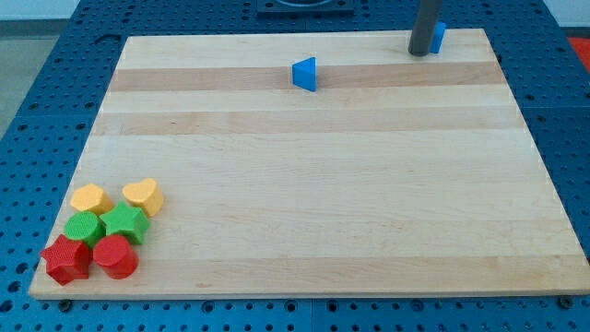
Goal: Move the blue triangle to the bottom of the blue cube
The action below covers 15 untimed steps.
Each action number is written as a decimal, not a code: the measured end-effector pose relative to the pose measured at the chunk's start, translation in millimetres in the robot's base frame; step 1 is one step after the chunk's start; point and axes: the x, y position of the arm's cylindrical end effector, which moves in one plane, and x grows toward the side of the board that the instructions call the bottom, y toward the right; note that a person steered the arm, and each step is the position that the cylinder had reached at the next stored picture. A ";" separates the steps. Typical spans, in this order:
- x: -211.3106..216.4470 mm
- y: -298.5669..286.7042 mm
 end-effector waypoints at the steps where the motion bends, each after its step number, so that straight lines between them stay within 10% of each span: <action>1: 51.7 -22.6; 3: 114.1 -144.7; 5: 74.9 -232.6; 8: 25.2 -49.4; 15: 29.3 31.2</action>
